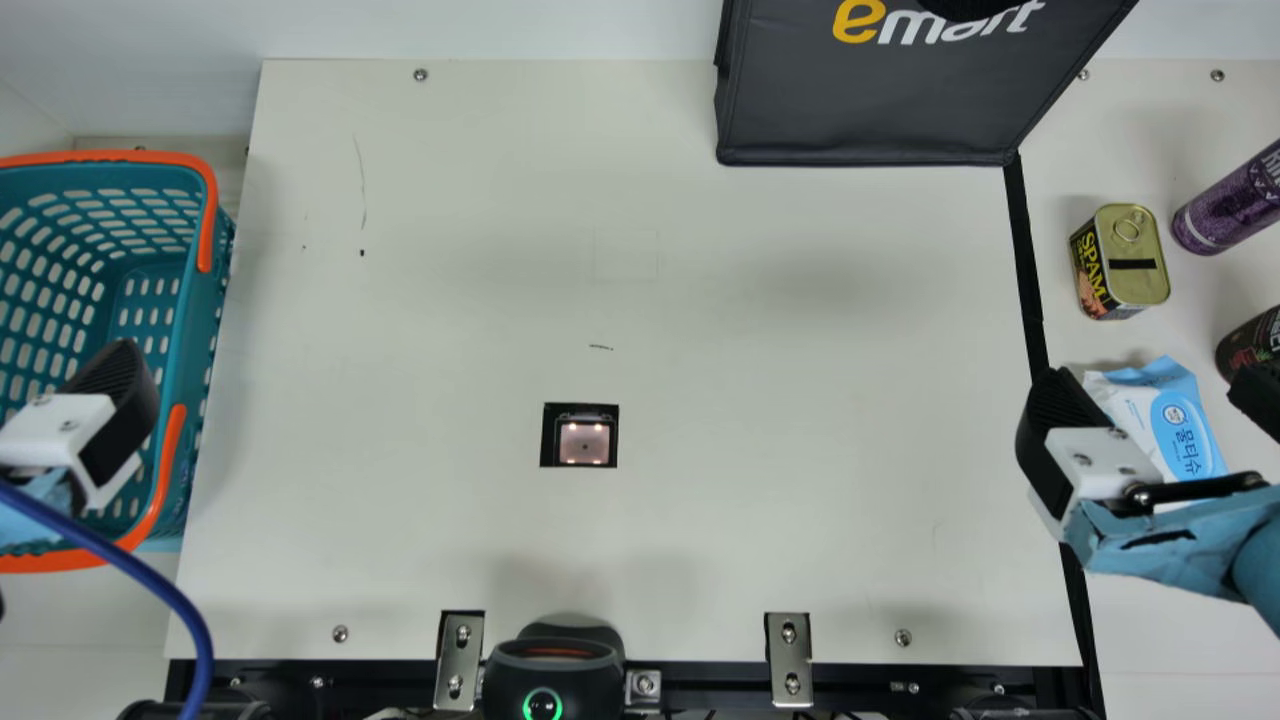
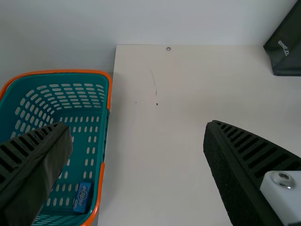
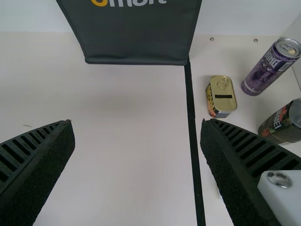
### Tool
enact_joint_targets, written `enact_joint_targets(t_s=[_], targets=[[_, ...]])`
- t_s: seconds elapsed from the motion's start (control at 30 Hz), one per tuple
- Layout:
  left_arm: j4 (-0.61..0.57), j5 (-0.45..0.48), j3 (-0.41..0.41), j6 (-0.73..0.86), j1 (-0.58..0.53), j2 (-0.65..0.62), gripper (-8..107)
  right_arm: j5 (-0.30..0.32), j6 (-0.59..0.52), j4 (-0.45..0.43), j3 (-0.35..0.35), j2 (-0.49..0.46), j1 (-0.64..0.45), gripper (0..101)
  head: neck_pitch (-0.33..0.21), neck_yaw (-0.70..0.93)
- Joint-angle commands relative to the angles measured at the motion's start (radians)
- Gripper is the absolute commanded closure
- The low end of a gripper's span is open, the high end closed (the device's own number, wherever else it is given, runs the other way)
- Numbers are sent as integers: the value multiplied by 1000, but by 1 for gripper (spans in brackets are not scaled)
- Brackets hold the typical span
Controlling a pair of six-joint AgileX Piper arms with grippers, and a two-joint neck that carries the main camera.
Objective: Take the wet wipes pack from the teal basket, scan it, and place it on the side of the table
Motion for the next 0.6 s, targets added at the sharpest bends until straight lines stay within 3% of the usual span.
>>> enact_joint_targets(t_s=[0.0,0.57], targets=[[0,0,0,0,0,0,9,0,0,0,0,0,0,6,-29,2],[0,0,0,0,0,0,9,0,0,0,0,0,0,6,-29,2]])
